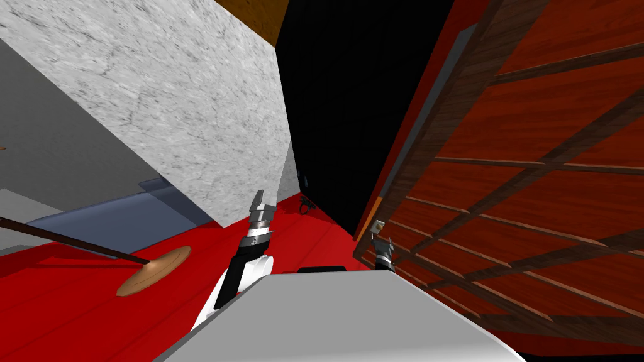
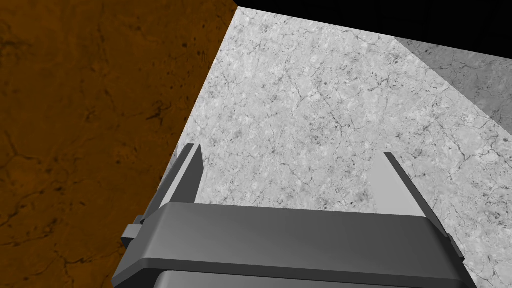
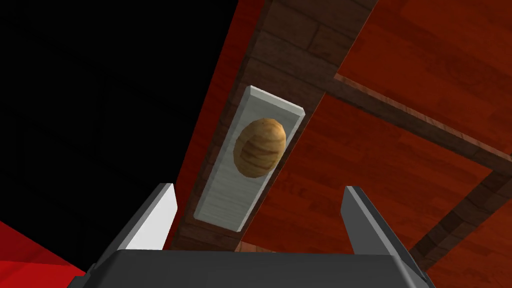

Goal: Pull the door open

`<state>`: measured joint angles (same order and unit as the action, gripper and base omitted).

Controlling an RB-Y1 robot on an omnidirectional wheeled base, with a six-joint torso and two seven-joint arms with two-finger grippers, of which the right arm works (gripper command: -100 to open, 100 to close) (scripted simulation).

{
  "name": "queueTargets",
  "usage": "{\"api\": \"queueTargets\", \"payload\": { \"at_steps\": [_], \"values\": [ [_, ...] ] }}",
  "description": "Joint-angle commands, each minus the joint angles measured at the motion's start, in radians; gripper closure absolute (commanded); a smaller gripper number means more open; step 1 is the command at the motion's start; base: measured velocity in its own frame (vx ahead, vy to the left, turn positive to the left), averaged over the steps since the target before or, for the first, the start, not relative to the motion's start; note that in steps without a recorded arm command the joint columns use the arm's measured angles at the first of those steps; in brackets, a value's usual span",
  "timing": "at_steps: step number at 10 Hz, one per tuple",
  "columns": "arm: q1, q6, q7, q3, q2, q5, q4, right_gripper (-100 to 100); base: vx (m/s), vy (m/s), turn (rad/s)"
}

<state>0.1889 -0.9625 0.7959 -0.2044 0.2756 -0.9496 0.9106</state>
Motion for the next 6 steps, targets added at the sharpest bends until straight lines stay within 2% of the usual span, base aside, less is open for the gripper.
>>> {"api": "queueTargets", "payload": {
  "at_steps": [1, 3, 4, 6],
  "values": [
    [0.001, -0.005, 0.039, -0.007, -0.001, -0.011, 0.004, -100, -0.05, 0.002, 0.017],
    [0.009, -0.018, 0.102, -0.027, -0.006, -0.046, 0.023, -100, -0.057, -0.004, 0.05],
    [0.009, -0.018, 0.115, -0.027, -0.006, -0.046, 0.023, -100, -0.048, 0.004, 0.017],
    [0.016, -0.029, 0.177, -0.046, -0.01, -0.077, 0.039, -100, -0.051, 0.003, 0.039]
  ]
}}
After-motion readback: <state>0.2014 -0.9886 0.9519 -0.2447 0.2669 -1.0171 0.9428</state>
